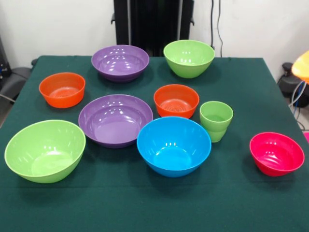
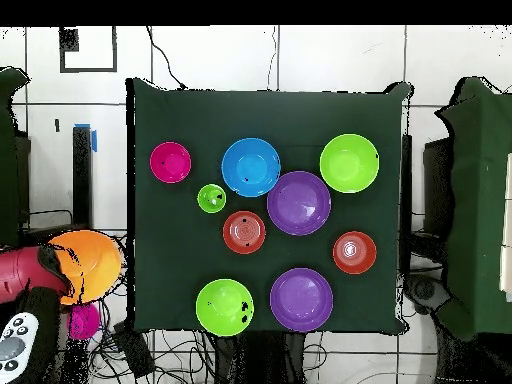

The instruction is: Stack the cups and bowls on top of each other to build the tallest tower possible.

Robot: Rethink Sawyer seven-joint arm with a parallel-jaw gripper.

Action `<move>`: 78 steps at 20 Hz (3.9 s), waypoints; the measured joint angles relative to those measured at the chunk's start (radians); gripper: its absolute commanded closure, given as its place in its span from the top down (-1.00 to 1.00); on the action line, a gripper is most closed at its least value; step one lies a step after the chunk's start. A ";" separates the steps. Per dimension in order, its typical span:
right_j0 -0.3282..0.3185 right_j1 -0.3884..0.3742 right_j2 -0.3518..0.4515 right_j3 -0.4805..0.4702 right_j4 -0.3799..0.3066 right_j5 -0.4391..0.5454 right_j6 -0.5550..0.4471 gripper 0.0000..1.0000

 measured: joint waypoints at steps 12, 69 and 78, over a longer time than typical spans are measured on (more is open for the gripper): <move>-0.020 0.074 0.000 0.000 0.000 -0.083 0.000 -1.00; -0.237 0.036 0.190 0.054 0.048 -0.156 0.218 -1.00; -0.518 -0.153 0.336 0.253 -0.110 -0.124 0.161 -1.00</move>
